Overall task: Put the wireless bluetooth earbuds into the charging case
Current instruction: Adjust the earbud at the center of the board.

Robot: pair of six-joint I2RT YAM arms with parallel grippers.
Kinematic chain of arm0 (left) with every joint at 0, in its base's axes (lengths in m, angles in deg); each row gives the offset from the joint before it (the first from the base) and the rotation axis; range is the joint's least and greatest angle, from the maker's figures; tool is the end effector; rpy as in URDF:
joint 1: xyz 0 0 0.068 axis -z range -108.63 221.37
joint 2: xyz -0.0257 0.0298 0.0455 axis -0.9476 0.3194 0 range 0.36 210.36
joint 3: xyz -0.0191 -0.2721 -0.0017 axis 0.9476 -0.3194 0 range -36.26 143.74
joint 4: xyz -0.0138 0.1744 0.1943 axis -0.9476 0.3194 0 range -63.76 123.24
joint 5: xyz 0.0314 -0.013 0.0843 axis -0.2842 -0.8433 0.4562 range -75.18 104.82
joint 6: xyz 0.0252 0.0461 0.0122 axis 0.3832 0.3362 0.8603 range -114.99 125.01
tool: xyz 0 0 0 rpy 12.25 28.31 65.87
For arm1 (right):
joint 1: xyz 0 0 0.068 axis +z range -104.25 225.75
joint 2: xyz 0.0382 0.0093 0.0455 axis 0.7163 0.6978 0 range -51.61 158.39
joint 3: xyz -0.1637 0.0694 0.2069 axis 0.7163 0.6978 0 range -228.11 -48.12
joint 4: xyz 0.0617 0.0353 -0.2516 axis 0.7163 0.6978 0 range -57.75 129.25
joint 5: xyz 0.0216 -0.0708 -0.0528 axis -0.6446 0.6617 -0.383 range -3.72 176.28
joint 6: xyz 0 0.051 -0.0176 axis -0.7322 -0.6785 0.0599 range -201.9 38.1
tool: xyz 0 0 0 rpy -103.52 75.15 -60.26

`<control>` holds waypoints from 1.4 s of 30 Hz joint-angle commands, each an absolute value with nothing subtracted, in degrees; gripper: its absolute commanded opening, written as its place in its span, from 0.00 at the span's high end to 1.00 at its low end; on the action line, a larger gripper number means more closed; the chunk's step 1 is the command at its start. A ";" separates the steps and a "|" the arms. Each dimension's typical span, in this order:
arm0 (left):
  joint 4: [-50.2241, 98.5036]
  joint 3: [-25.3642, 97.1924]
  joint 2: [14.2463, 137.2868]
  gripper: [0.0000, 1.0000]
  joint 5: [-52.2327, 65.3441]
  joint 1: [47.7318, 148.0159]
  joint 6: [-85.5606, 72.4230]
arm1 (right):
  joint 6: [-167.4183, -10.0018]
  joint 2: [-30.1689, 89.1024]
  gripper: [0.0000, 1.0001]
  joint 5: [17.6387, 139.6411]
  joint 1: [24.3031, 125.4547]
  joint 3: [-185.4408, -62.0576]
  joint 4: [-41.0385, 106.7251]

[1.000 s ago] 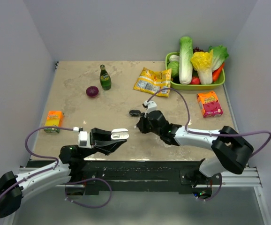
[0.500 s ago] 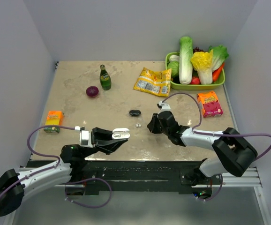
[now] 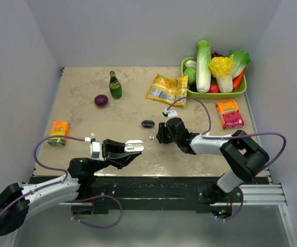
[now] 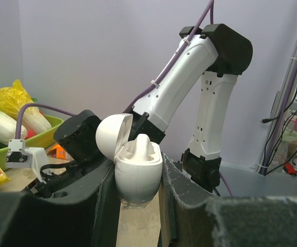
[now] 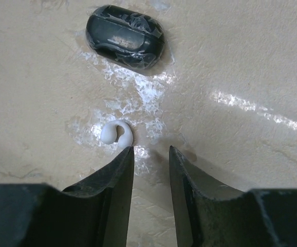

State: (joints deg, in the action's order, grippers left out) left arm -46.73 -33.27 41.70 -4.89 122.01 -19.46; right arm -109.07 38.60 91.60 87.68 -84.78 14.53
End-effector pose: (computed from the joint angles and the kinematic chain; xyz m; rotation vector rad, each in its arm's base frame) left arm 0.0792 -0.1157 0.2440 0.5722 0.9377 -1.3549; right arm 0.2281 0.2004 0.1521 -0.2361 2.2401 0.5671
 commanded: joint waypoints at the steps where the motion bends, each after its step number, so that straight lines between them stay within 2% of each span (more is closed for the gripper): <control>1: -52.24 -44.08 42.11 1.00 -4.26 121.65 -18.98 | -106.77 39.96 0.62 91.73 87.68 -88.98 12.47; 15: -52.42 -44.69 41.58 1.00 -4.26 121.65 -19.07 | -107.82 46.47 0.63 89.01 87.68 -91.10 10.01; 32: -52.15 -44.61 41.58 1.00 -4.26 121.65 -19.25 | -112.04 44.28 0.60 84.52 88.99 -86.79 7.73; 42: -52.42 -43.90 42.90 1.00 -4.52 121.73 -19.07 | -113.01 43.13 0.59 85.83 89.61 -85.29 7.90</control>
